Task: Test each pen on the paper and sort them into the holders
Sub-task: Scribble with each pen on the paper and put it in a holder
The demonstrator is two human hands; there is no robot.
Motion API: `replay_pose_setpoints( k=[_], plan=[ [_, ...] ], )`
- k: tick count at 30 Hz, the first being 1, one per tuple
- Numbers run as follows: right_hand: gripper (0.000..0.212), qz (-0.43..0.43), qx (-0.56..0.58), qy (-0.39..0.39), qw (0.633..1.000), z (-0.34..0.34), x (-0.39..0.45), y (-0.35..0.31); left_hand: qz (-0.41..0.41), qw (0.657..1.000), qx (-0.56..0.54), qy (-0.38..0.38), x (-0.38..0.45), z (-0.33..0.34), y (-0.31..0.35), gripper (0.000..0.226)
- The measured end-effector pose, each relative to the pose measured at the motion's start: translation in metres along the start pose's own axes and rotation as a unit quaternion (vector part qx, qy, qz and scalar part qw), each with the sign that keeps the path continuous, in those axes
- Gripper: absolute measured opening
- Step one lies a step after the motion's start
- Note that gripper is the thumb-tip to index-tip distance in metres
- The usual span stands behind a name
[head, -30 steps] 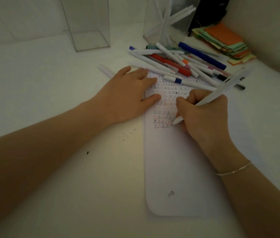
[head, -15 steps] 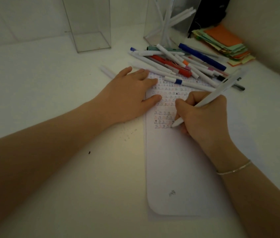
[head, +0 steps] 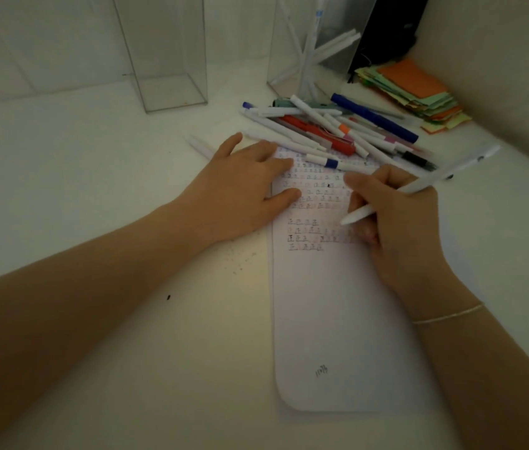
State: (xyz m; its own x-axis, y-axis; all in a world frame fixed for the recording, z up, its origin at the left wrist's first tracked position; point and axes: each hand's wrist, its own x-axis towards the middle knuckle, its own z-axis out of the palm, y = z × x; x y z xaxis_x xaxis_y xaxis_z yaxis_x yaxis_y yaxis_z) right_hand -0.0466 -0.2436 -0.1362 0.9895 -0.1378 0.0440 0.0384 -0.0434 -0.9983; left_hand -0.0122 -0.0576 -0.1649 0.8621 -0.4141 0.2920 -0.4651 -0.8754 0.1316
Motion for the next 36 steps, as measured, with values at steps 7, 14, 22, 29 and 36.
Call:
replay_pose_setpoints(
  k=[7, 14, 22, 29, 36],
  plan=[
    [0.029, 0.003, 0.018, -0.006, 1.0, -0.001, 0.005, -0.012, 0.084, 0.989, -0.053, 0.106, -0.001, -0.012, 0.01, 0.045],
    [0.005, 0.01, 0.129, -0.064, 0.989, 0.005, 0.003, -0.015, 0.135, 0.979, -0.101, 0.112, 0.0, -0.011, 0.018, 0.042],
    [0.086, -0.129, 0.023, 0.072, 0.989, 0.015, -0.001, -0.015, 0.11, 0.97, -0.176, 0.126, 0.002, -0.009, 0.019, 0.033],
    [0.065, -0.128, 0.017, 0.086, 0.988, 0.015, -0.001, -0.013, 0.125, 0.972, -0.158, 0.119, 0.002, -0.007, 0.017, 0.031],
    [0.029, -0.182, 0.036, 0.098, 0.978, 0.004, 0.025, -0.061, 0.045, 0.98, -0.13, 0.146, 0.003, -0.011, 0.012, 0.042]
  ],
)
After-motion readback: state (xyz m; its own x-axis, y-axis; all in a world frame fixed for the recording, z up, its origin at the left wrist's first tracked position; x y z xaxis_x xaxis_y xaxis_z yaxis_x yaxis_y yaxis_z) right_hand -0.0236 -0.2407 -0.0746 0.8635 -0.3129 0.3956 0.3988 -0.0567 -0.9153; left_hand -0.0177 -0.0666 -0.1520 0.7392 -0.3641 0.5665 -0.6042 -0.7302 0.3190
